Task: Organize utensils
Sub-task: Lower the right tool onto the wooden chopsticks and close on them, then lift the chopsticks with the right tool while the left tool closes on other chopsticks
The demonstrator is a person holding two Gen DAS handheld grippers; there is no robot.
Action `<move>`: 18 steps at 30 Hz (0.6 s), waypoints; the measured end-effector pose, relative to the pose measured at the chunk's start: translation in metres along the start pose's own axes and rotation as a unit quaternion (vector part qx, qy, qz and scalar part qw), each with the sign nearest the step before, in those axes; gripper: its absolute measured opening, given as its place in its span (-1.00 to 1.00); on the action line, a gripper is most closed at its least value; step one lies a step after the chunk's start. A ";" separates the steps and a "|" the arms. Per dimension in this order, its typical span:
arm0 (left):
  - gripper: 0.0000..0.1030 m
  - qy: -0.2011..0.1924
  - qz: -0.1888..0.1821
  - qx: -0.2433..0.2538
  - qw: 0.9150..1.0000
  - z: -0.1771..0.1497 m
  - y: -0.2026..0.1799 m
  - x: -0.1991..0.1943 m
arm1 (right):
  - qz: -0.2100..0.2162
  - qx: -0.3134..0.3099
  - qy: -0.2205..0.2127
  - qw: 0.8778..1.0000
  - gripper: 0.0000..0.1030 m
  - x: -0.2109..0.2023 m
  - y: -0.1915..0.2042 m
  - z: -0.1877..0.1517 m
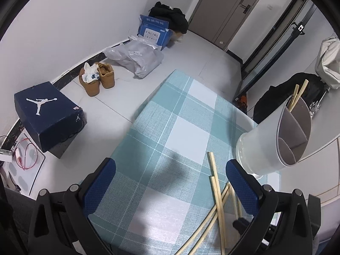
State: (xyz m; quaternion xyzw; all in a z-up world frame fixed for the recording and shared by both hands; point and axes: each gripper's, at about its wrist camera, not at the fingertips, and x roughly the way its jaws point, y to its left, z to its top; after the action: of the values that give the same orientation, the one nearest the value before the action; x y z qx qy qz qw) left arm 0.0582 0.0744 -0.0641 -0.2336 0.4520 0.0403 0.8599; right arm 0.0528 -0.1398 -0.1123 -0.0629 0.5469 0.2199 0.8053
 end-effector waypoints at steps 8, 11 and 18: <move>0.97 0.004 -0.004 -0.016 1.000 0.001 0.001 -0.001 | -0.004 -0.035 0.046 0.998 -0.85 0.000 0.008 -0.019; 0.97 0.003 -0.003 -0.022 1.000 0.001 0.003 -0.002 | -0.014 -0.049 0.050 0.997 -0.82 0.000 0.010 -0.016; 0.97 0.006 -0.004 -0.028 1.000 0.000 0.008 -0.001 | -0.016 -0.069 0.039 0.997 -0.74 0.006 0.011 0.013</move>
State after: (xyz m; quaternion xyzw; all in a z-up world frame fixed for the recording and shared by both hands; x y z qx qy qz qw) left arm 0.0556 0.0819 -0.0666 -0.2597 0.4545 0.0482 0.8507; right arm 0.0616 -0.1241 -0.1107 -0.1356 0.5600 0.2413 0.7809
